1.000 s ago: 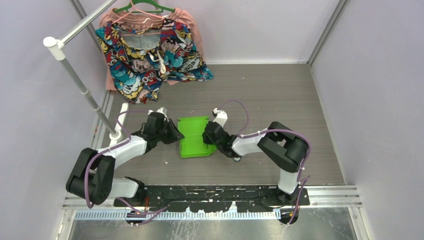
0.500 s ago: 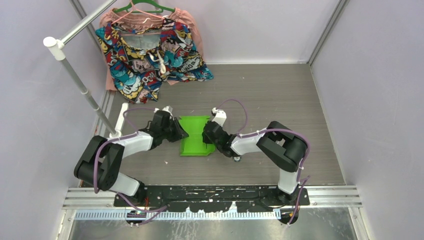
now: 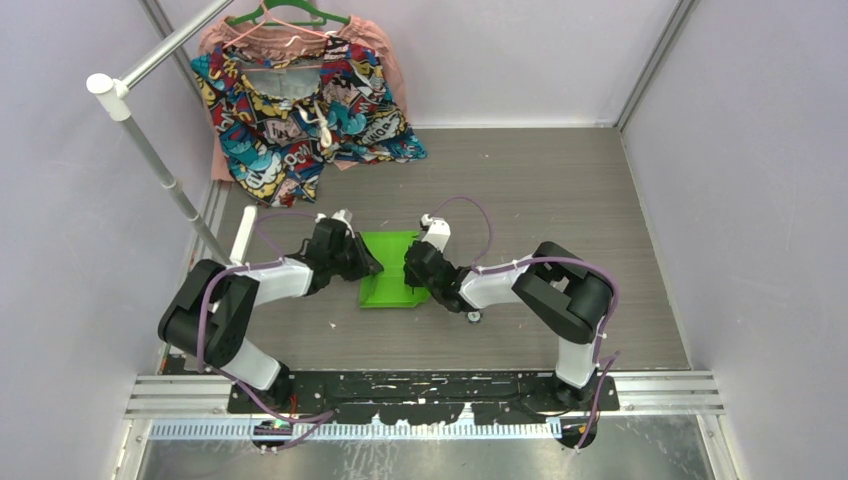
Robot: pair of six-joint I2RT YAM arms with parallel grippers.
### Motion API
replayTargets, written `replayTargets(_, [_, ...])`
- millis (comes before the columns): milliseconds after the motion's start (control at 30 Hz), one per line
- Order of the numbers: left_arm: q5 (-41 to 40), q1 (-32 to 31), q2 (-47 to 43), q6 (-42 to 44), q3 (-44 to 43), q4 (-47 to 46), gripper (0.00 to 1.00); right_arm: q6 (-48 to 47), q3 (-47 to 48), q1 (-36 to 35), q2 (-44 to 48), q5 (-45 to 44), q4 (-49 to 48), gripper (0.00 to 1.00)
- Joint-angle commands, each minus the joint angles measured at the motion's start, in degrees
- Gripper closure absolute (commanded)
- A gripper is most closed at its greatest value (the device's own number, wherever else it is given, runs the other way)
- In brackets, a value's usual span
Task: Fold the paper box
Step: Fold the paper box at the center of the board.
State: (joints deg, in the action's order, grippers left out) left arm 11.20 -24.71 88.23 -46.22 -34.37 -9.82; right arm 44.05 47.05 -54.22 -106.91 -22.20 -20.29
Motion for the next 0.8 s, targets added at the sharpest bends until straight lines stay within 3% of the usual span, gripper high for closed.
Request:
replayTargets(0, [1.7,-1.2,1.6,0.8,0.2,2.5,0.82,-1.4,-4.5,-1.9,-9.1,8.7,22.8,0.9])
replayTargets(533, [-0.7,-1.2,-4.1,2.1,1.4,6.2,0.82,-7.7,2.7,-0.1,7.6,10.4,34.2,0.83])
replayTargets(767, [-2.0,-1.3,-5.7,1.4,3.1,5.7,0.82,-7.3,-2.0,4.0,19.5,12.0,35.9,0.79])
